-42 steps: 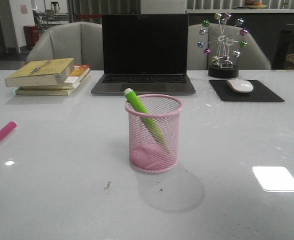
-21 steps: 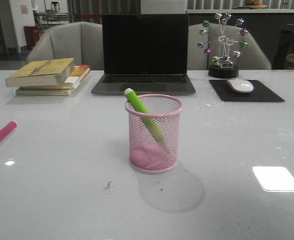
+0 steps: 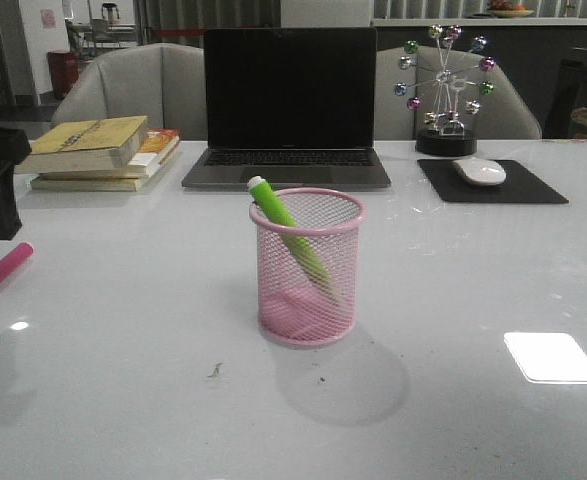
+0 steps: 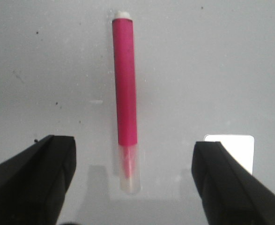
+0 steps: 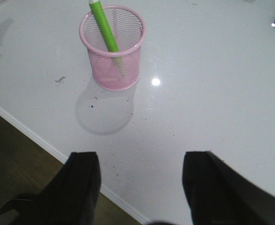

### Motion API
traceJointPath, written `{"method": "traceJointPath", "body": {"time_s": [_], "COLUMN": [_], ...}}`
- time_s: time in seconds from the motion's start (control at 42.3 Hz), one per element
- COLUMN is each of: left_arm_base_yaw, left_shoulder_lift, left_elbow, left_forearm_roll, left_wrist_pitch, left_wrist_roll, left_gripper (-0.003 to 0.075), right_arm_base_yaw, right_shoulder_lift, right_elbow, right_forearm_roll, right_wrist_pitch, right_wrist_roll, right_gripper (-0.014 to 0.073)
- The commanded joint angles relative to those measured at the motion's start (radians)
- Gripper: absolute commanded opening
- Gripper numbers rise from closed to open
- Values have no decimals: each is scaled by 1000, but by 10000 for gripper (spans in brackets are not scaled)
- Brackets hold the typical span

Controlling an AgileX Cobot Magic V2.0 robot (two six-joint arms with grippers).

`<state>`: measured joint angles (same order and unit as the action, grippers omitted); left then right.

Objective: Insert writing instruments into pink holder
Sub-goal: 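Lower the left gripper onto the pink marker and grasp it upright, then lift the pink marker with the left gripper toward the pink holder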

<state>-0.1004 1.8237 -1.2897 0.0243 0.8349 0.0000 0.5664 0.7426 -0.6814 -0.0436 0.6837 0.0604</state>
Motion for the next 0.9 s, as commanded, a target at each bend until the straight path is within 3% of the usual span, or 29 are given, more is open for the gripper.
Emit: {"method": "traceJointPath", "body": {"time_s": [0.0,0.426,0.875], "left_arm_base_yaw": [5,6,6], "left_shoulder_lift": [14,190,240], "left_elbow": [-77,-247,-281], "left_forearm_roll": [-5,-7,-5], "left_wrist_pitch": [-26,-24,-6], "left_wrist_roll": [-13,-13,-13], "left_gripper": [561,561,552], "right_arm_base_yaw": [0,0,0], "right_shoulder_lift": [-7,-7,-7], "right_elbow": [-25,-25,-25], "right_forearm_roll": [-7,-7,-7], "right_wrist_pitch": [-64,-64,-64], "right_wrist_roll": [0,0,0], "right_gripper": [500,500,500]}}
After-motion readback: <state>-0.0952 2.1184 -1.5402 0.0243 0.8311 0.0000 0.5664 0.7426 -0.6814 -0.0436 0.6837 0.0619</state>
